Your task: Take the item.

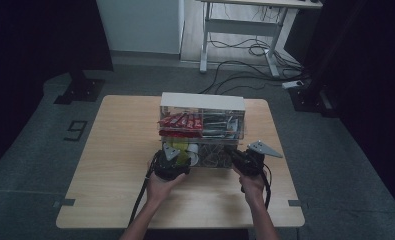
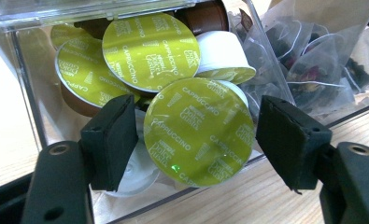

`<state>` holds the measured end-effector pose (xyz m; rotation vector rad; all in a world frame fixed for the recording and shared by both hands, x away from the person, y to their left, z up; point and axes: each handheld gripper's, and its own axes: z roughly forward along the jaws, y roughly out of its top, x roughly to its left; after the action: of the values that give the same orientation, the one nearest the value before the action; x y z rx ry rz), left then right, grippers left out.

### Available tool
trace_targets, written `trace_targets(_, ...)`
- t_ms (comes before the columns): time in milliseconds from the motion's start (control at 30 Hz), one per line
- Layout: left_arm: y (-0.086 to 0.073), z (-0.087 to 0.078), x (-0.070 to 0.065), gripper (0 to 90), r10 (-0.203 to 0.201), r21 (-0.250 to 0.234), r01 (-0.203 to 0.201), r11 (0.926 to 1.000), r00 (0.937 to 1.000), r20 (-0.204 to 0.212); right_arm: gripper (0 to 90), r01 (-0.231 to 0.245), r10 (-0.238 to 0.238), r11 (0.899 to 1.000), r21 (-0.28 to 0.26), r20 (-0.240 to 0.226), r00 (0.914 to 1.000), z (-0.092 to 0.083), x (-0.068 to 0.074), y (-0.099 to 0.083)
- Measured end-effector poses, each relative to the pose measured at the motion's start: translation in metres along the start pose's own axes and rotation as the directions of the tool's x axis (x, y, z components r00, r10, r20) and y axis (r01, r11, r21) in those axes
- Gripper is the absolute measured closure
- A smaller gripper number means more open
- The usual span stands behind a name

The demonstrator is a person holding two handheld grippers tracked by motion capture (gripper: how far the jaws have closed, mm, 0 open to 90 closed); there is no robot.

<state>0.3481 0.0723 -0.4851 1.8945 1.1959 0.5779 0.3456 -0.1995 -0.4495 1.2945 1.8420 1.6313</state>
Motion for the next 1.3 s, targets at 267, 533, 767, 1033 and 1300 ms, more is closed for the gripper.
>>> trace_targets(267,-0.005,0.002,-0.009,30.3,0.037,-0.01,-0.037,0.9993,0.999,-0.025,89.4,0.002,-0.002,1.0,0.002,0.001,1.0,0.0,0.0,0.0)
trace_targets(533,-0.006,0.001,-0.008,36.5,0.031,-0.019,-0.032,0.9993,0.9986,-0.043,89.4,0.002,-0.002,1.0,0.001,0.0,1.0,0.0,0.0,0.0)
trace_targets(767,-0.007,0.001,-0.008,37.6,0.031,-0.027,-0.033,0.9991,0.9986,-0.043,89.3,0.001,-0.001,1.0,0.001,0.0,1.0,0.0,0.0,0.0)
trace_targets(1033,-0.007,-0.002,-0.006,37.9,0.018,-0.035,-0.019,0.9992,0.9991,-0.038,89.3,0.003,-0.003,1.0,0.003,0.001,1.0,0.0,-0.001,0.0)
trace_targets(1300,-0.005,-0.011,-0.007,38.0,0.013,-0.072,-0.015,0.9973,0.9995,-0.03,89.3,0.001,-0.001,1.0,0.002,0.001,1.0,0.0,-0.001,0.0)
